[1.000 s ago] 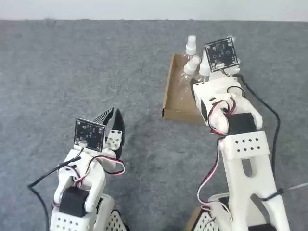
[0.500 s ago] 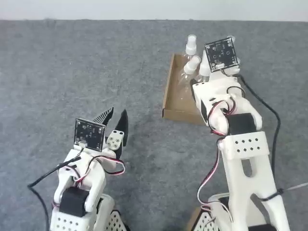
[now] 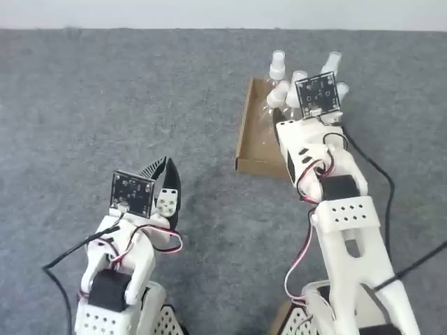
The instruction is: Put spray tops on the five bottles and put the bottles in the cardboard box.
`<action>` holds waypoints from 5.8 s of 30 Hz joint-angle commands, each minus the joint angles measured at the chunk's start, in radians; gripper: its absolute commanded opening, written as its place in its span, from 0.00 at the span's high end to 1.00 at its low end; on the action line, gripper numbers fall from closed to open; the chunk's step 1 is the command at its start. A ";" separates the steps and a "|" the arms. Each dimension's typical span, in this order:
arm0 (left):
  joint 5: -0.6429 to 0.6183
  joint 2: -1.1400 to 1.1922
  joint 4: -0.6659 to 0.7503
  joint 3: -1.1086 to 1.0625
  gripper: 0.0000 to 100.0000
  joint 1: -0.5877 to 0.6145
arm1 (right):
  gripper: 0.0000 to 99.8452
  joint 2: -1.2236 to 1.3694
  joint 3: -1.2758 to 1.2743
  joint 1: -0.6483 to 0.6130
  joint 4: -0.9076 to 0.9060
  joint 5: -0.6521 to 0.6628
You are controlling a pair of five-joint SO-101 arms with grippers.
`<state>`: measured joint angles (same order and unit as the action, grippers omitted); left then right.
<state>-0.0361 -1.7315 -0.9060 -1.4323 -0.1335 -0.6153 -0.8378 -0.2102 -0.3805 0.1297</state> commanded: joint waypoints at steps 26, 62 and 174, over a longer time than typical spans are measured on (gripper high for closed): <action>0.008 -0.012 0.048 -0.002 0.98 0.003 | 0.99 0.260 -0.054 0.015 0.277 -0.064; 0.009 -0.012 0.048 -0.002 0.98 0.003 | 0.82 0.325 -0.043 0.004 0.271 -0.127; -0.028 0.118 0.003 0.081 0.98 -0.005 | 0.76 0.151 -0.011 -0.400 -0.733 0.373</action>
<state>-0.0437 -1.7238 -0.8753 -1.4584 -0.1335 -0.4849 -0.8424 -0.6245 -1.1216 0.4948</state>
